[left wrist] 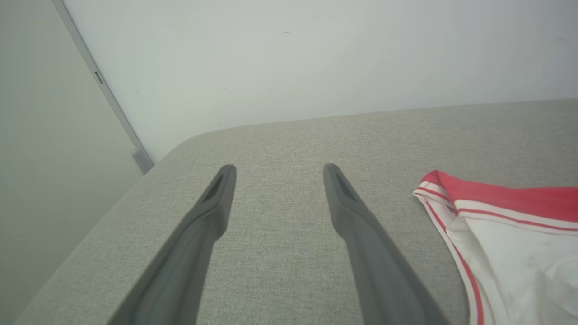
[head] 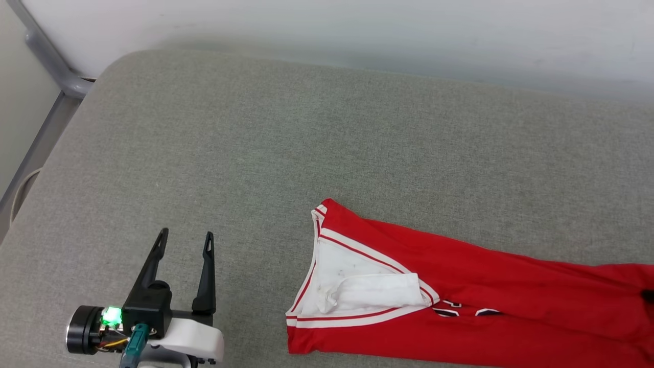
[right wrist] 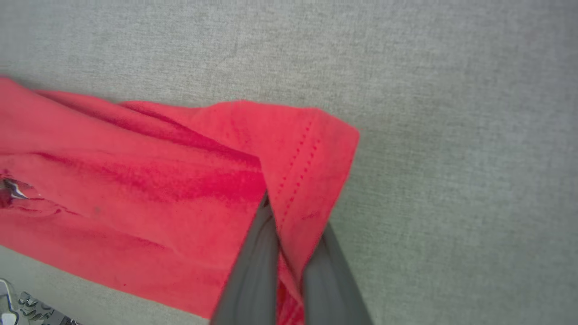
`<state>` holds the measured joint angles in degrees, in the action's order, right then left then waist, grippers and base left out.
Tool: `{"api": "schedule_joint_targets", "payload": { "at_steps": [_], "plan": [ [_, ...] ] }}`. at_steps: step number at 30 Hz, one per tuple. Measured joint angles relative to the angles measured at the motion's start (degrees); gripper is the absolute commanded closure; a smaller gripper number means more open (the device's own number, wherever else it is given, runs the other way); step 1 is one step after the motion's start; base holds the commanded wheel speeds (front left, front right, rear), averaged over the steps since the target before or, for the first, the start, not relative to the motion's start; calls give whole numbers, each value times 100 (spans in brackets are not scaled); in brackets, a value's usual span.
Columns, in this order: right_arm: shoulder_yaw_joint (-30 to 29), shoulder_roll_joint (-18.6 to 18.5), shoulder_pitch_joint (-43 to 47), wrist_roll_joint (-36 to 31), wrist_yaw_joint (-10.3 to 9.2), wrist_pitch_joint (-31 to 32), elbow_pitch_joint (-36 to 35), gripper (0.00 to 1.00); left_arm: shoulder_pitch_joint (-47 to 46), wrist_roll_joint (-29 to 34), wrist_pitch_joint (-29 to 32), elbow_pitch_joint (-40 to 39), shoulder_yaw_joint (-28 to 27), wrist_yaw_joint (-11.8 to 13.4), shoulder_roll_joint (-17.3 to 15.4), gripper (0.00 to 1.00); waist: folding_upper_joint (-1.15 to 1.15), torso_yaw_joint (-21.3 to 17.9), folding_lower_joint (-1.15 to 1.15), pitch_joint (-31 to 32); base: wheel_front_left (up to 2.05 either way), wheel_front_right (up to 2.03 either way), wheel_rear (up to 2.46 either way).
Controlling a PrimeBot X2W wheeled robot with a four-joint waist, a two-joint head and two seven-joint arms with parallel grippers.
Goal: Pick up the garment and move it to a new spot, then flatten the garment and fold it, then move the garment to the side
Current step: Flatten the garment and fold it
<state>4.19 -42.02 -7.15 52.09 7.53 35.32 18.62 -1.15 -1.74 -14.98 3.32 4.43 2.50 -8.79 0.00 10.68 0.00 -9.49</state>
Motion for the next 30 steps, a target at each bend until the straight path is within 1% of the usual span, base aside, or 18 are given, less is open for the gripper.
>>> {"api": "schedule_joint_targets", "payload": {
  "at_steps": [1,4,7,12,13,15,16,19,22,30],
  "plan": [
    [0,0,0,0,0,0,0,100,0,0,0,0,0,0,0,0,0,0,0,0,0,0,0],
    [-9,143,86,58,-2,108,-354,100,96,-1,0,47,-27,-33,33,0,0,-41,0,84,0,0,0],
    [-19,342,238,224,-2,238,-790,100,119,8,0,55,-55,-49,42,0,0,-92,0,140,0,0,0],
    [73,571,282,250,-2,565,-1521,100,163,32,0,76,-49,-96,71,0,0,-151,0,180,0,0,0],
    [73,571,282,250,-2,565,-1521,100,163,32,0,76,-49,-96,71,0,0,-151,0,180,0,0,0],
    [152,691,238,253,-2,684,-1739,100,161,56,0,89,-33,-100,86,0,0,-150,0,171,0,0,0],
    [271,773,124,227,-2,810,-1933,100,144,57,0,103,-13,-110,99,0,0,-133,0,152,0,0,0],
    [397,866,-38,187,-2,890,-2081,100,101,66,0,110,16,-130,123,0,0,-99,0,124,0,0,0],
    [668,1001,-297,81,-2,1009,-2248,100,73,112,0,129,46,-131,146,0,0,-26,0,75,0,0,0],
    [1633,1334,-1143,-134,-2,1176,-2206,100,-52,115,-1,149,96,-136,202,0,0,211,0,-81,0,0,0]
  ]
}}
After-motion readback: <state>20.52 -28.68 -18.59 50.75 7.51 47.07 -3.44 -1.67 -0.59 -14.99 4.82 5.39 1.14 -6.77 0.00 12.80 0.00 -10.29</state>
